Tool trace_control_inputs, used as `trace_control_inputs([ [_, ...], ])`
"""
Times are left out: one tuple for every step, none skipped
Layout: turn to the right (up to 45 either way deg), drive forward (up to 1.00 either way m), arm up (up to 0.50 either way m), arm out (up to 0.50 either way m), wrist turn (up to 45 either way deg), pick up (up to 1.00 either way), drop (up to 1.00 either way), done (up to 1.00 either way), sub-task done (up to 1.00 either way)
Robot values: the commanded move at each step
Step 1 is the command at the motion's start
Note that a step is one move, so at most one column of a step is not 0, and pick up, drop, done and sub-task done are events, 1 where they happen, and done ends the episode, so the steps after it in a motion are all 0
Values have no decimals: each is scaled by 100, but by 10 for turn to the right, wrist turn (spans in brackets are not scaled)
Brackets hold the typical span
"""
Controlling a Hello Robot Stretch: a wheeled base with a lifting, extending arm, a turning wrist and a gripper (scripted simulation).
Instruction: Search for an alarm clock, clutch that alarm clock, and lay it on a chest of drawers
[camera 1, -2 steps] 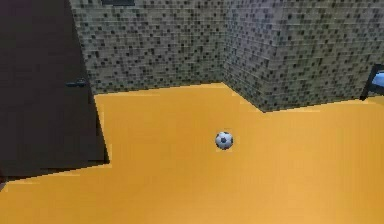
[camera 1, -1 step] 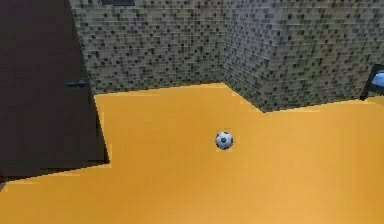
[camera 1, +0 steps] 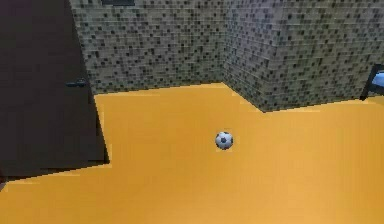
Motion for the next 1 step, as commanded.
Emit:
trace_control_inputs([
  [0,0,0,0,0,0,0,100,0],
])
